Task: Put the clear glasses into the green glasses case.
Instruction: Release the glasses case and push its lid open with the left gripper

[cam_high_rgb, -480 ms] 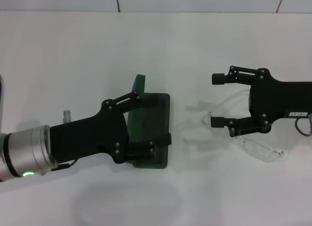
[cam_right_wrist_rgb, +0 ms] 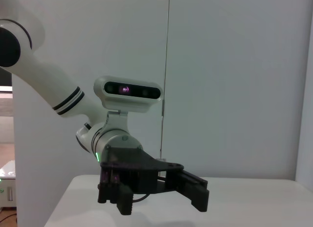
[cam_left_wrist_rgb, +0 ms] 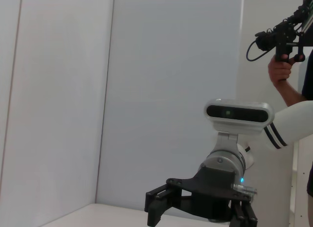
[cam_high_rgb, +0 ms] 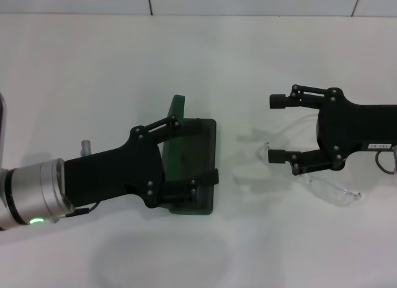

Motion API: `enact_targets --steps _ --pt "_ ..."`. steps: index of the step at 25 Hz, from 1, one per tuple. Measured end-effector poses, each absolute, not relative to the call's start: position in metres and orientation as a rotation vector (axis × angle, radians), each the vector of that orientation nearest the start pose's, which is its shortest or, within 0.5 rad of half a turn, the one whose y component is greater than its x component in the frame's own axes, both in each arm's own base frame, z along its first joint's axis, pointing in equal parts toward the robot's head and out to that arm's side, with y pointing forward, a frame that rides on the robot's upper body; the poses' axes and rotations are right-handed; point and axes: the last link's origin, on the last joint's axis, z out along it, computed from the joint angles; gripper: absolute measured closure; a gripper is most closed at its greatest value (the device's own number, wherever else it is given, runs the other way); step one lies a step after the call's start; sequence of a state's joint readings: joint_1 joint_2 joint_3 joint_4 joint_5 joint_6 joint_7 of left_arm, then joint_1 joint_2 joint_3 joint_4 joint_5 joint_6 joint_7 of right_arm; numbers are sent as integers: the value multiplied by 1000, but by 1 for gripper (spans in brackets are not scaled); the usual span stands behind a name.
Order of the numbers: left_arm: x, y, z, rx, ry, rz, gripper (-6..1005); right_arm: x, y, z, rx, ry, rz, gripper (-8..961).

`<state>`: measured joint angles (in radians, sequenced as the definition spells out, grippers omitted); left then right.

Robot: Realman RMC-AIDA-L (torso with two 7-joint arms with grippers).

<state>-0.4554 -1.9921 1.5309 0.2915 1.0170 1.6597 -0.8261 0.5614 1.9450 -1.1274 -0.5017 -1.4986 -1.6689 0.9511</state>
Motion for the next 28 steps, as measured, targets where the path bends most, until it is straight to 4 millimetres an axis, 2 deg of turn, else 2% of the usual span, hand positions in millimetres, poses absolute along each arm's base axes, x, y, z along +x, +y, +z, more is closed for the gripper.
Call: enact_targets --steps 5,11,13,18,23,28 --pt "-244 275 -34 -2703 -330 -1232 126 224 324 7 -2818 -77 950 71" --pt "-243 307 -9 -2670 -672 -1205 126 226 324 9 -2810 -73 948 72" --pt "-243 320 -2 -2647 -797 -1135 126 227 324 10 -2808 -68 945 72" --pt "-248 333 5 -2620 -942 -938 127 232 321 11 -2801 -51 940 72" --pt "-249 332 8 -2587 -1042 -741 127 233 322 13 -2794 -48 937 72" --pt "-244 329 8 -2558 -1122 -627 127 233 322 15 -2794 -61 928 73"
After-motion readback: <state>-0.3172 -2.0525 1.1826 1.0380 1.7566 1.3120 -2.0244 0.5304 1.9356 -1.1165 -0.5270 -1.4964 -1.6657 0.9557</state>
